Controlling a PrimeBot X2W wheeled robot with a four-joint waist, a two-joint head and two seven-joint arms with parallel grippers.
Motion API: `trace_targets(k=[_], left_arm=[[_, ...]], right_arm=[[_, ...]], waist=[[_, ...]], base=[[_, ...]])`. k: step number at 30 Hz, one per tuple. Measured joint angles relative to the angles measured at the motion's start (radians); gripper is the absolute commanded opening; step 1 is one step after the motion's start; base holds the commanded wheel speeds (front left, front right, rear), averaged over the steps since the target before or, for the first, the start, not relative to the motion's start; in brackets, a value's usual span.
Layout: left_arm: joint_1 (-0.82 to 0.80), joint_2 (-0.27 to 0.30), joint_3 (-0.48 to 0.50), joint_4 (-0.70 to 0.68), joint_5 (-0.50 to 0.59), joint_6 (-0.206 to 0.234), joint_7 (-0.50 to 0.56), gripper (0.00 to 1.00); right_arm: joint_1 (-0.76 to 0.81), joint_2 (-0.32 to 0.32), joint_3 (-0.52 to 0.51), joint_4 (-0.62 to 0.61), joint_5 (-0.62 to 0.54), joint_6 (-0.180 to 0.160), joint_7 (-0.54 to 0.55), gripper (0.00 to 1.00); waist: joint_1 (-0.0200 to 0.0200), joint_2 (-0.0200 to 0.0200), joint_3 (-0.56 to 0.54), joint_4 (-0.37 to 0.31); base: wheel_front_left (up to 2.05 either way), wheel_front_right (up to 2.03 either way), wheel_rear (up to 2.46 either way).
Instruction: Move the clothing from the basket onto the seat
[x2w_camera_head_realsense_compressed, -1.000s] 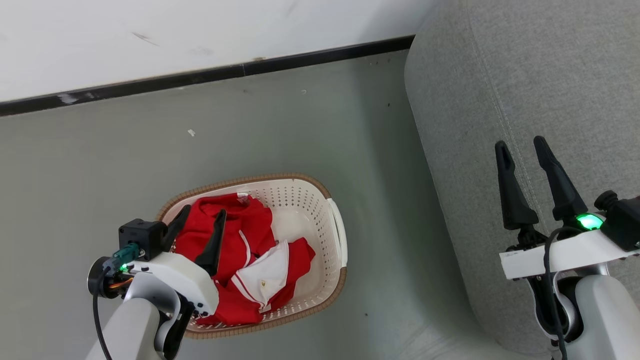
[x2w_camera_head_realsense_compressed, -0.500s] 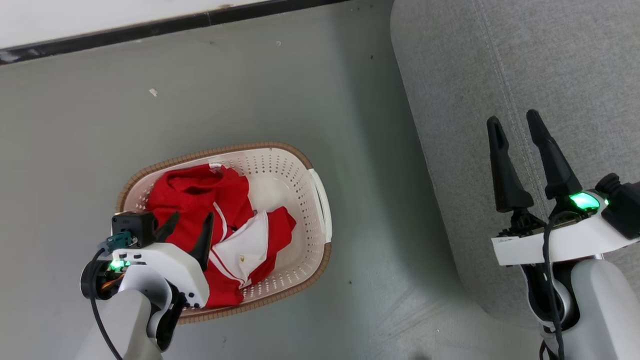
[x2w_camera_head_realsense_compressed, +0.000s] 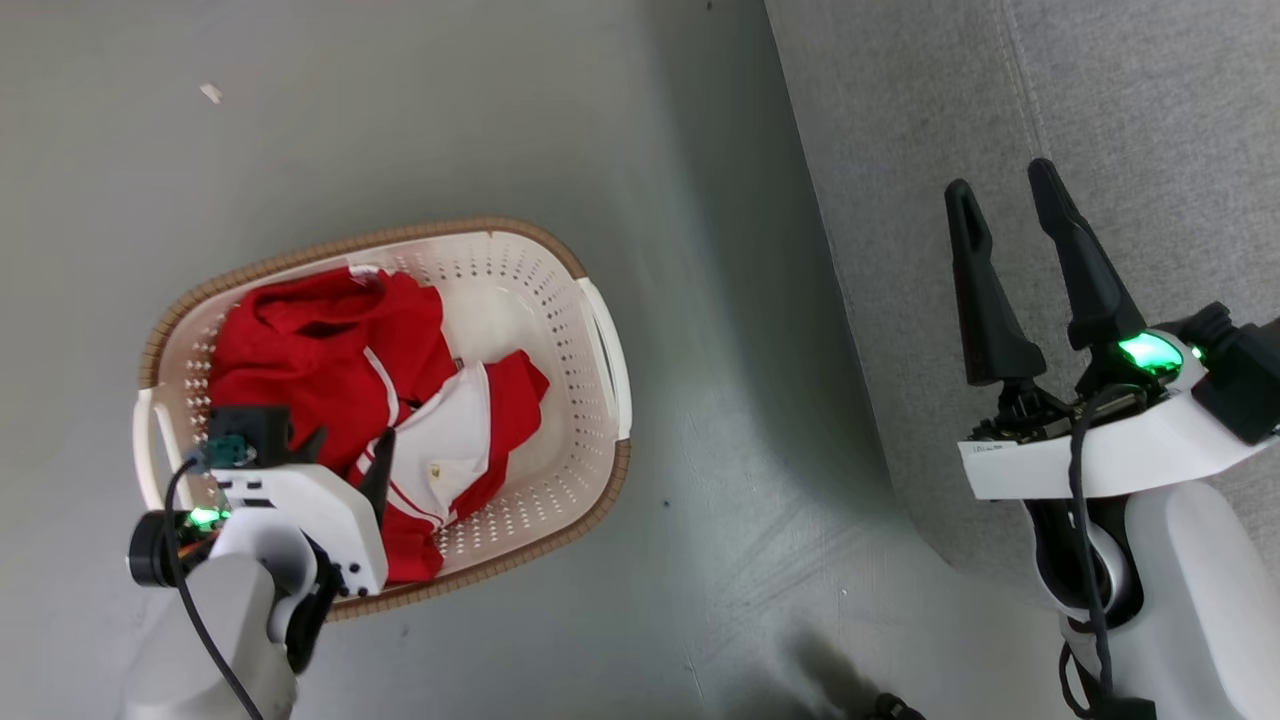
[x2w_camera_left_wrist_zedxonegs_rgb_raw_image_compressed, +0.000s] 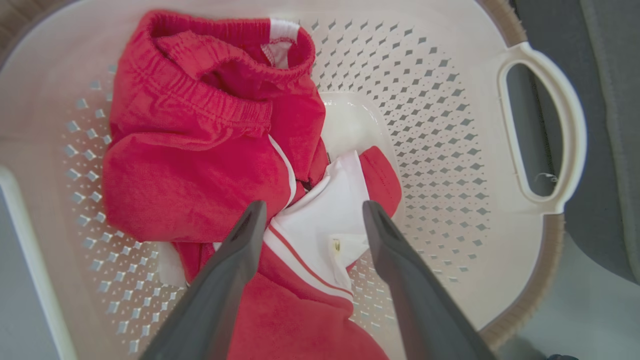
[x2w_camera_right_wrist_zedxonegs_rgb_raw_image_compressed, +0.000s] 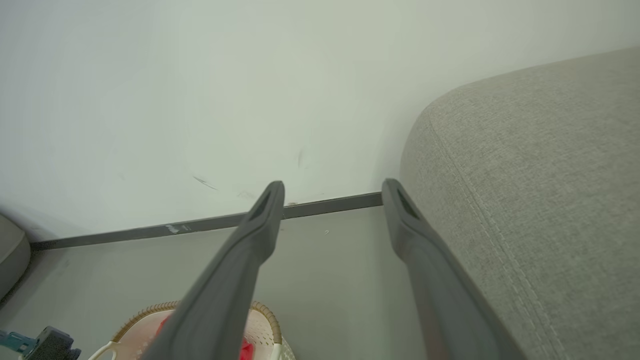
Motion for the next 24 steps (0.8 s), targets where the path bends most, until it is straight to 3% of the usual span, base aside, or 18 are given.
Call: trace_targets(k=[13,24], left_arm=[[-0.103,0.034,0.01,0.088,0.01,0.0,0.027,1.0],[-0.17,0.098,0.003,0.16,0.029,0.001,0.051,1.0]], right_arm=[[-0.077,0.002,0.019,-0.026,0.038,0.0,0.0,1.0],[-0.144,0.003,0.049,-0.036,0.094,0.0,0.0,1.0]], waist=[[0.0,0.0,0.12,-0.05],[0.0,0.0,0.206,-0.091]], base=[[0.0,0.0,0.0],[0.0,0.0,0.0]])
